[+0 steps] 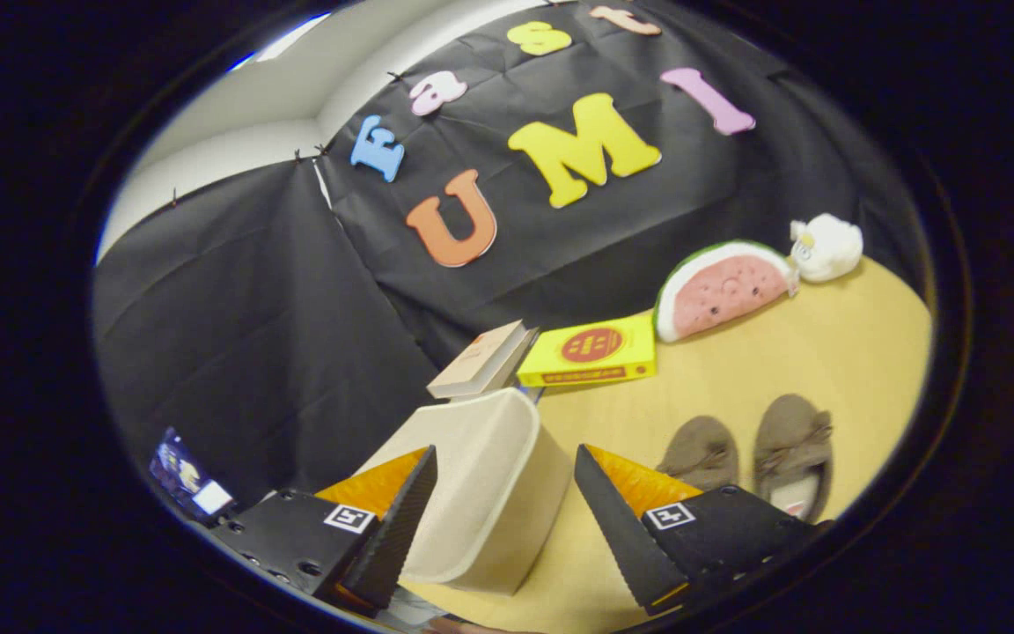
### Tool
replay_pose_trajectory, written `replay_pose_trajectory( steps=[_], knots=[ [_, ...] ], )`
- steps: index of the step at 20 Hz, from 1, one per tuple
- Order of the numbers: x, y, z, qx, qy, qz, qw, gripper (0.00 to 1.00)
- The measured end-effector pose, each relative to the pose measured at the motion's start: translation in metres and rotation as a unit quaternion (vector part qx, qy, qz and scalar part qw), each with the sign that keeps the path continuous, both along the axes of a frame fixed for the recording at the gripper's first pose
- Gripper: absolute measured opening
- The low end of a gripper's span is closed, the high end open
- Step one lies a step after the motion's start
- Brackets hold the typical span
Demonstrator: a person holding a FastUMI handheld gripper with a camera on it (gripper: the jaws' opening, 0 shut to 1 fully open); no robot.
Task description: Open the storage box then place both shoes into the box .Put the left shoe in first, then the right shoe, with the right side of both shoes facing outward in a uniform manner.
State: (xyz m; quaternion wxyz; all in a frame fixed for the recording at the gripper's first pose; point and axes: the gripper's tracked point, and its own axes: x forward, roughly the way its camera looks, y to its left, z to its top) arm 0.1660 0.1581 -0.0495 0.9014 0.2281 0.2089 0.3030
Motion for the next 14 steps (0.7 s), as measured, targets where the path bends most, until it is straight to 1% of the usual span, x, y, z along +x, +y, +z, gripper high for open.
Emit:
replay_pose_trajectory(
  steps=[3,4,9,10,11,12,14],
  knots=[
    [0.019,0.024,-0.028,0.030,0.057,0.052,0.997,0.95],
    [0.019,0.030,-0.034,0.039,0.072,0.070,0.994,0.96],
    [0.023,0.052,-0.040,0.099,0.116,0.129,0.980,0.95],
    [0.019,0.053,-0.041,0.107,0.123,0.140,0.977,0.92],
    [0.020,0.053,-0.042,0.109,0.132,0.141,0.975,0.92],
    [0.021,0.051,-0.043,0.114,0.140,0.141,0.973,0.82],
    [0.021,0.050,-0.043,0.116,0.152,0.141,0.971,0.74]
  ],
)
